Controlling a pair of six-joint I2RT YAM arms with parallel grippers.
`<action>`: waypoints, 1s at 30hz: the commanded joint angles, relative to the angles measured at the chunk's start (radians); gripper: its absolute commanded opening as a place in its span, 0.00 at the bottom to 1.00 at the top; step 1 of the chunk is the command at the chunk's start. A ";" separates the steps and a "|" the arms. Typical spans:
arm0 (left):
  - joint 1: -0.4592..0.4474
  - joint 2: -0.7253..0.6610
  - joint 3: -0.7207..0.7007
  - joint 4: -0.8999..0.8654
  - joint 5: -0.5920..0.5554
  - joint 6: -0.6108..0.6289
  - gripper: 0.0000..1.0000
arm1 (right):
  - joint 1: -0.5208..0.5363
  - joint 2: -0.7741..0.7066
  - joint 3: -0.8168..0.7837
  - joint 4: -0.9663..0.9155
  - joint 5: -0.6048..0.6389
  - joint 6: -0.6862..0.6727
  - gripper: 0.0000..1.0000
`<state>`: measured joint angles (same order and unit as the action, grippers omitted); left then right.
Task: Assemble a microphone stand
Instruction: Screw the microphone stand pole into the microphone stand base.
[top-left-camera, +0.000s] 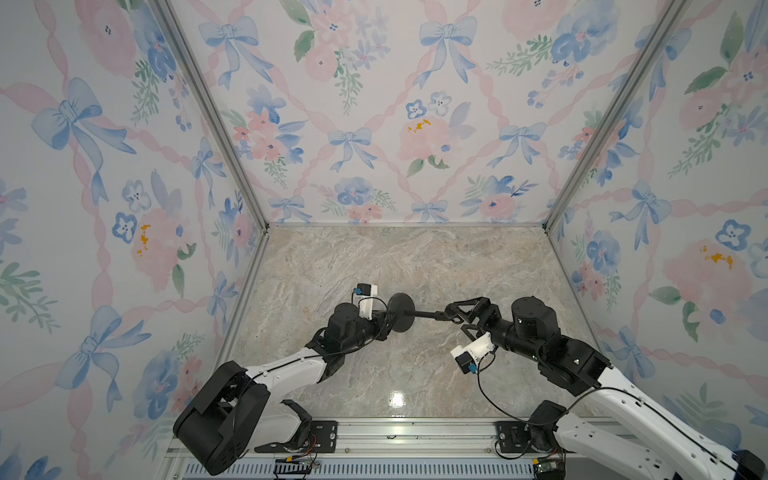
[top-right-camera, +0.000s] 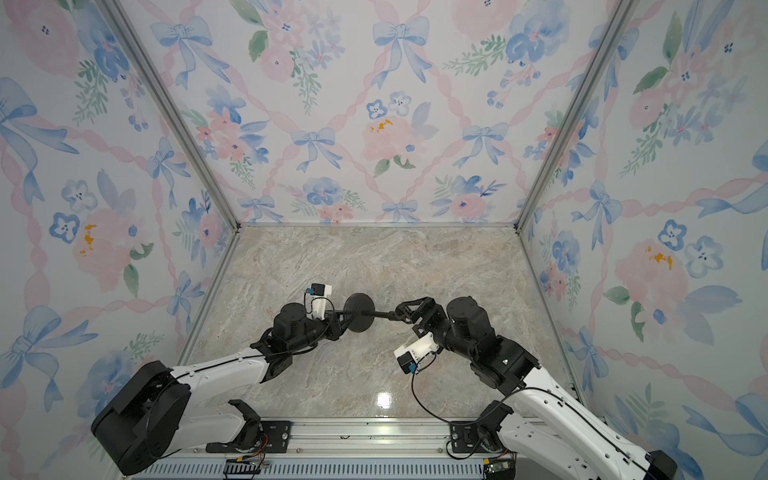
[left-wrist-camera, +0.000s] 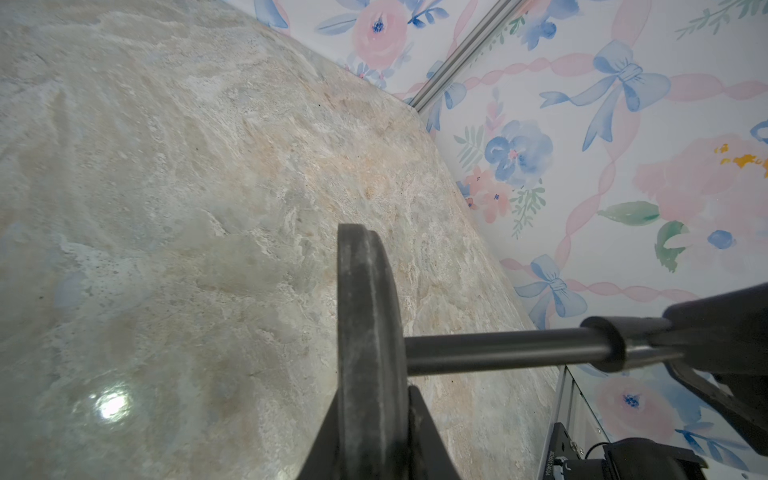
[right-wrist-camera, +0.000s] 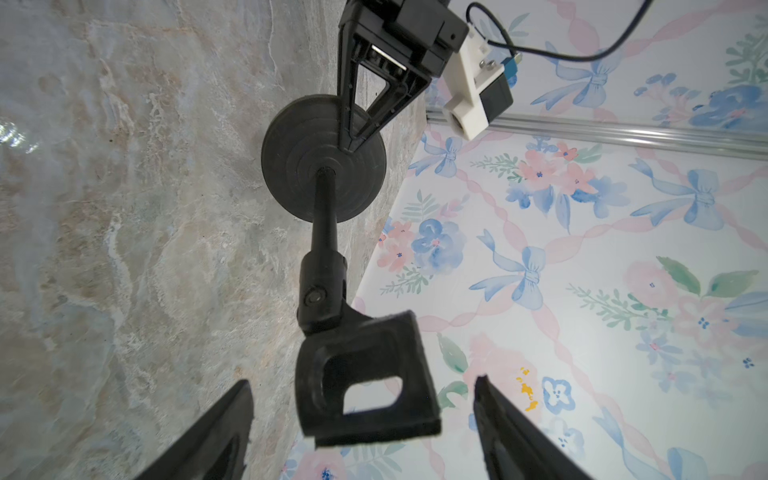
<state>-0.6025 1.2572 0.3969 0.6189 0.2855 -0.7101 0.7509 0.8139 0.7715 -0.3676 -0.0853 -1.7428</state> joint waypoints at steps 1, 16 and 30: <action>-0.005 -0.010 0.040 0.076 0.020 0.000 0.00 | 0.033 0.025 0.037 0.014 0.002 -0.077 0.84; -0.005 -0.016 0.044 0.068 0.025 0.004 0.00 | 0.044 0.103 0.047 -0.018 0.054 -0.002 0.40; -0.005 -0.062 0.035 0.068 -0.020 0.015 0.00 | 0.017 0.205 0.174 -0.013 -0.065 1.047 0.32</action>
<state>-0.6014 1.2388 0.3988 0.5690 0.2539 -0.6945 0.7719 1.0016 0.9031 -0.4332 -0.0673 -1.0424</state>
